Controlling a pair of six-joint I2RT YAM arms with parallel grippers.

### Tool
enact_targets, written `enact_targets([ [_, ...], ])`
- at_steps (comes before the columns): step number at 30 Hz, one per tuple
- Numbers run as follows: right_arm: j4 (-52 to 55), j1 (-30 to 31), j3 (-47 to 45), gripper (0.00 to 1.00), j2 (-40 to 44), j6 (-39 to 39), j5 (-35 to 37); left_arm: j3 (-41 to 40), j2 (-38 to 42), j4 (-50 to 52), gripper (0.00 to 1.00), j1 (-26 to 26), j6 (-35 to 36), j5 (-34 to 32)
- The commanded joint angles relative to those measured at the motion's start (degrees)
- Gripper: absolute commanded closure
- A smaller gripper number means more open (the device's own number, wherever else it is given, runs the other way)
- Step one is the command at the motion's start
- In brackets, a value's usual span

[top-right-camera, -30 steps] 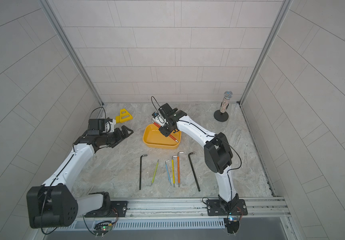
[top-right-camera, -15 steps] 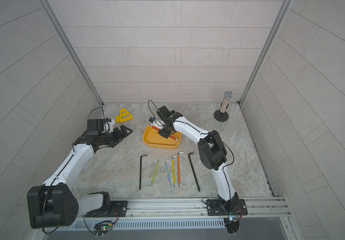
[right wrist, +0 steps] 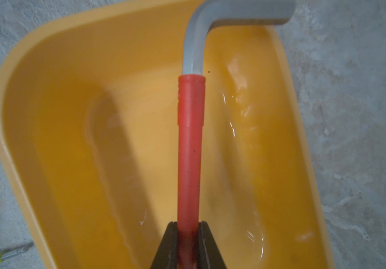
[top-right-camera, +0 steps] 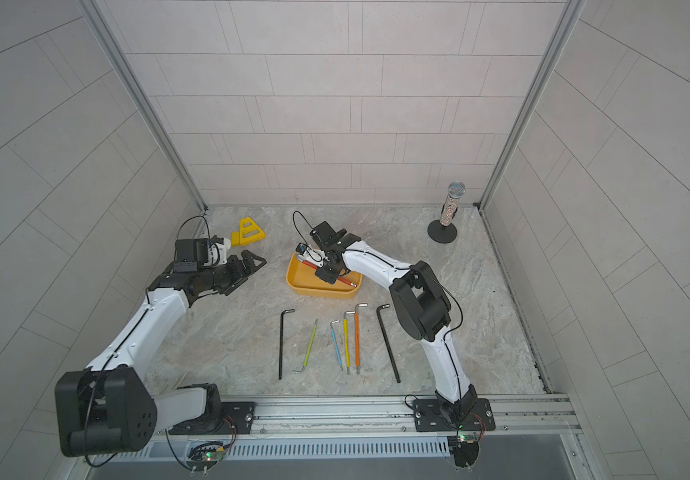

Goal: Put the hex key on the desktop into the storage box
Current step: Place the Allen key in the storage box.

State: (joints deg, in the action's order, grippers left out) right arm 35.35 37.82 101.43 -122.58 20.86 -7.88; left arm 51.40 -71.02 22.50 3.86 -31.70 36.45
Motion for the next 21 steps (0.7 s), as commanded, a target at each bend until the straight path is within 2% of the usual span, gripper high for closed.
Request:
enact_targets([
  [1, -2.2, 0.3, -0.2, 1.0, -0.5, 0.6, 0.2, -0.7, 0.0, -0.7, 0.02, 0.3, -0.1, 0.8],
  [21, 0.5, 1.0, -1.3, 1.0, -1.8, 1.0, -2.4, -0.7, 0.2, -0.6, 0.02, 0.4, 0.0, 0.6],
])
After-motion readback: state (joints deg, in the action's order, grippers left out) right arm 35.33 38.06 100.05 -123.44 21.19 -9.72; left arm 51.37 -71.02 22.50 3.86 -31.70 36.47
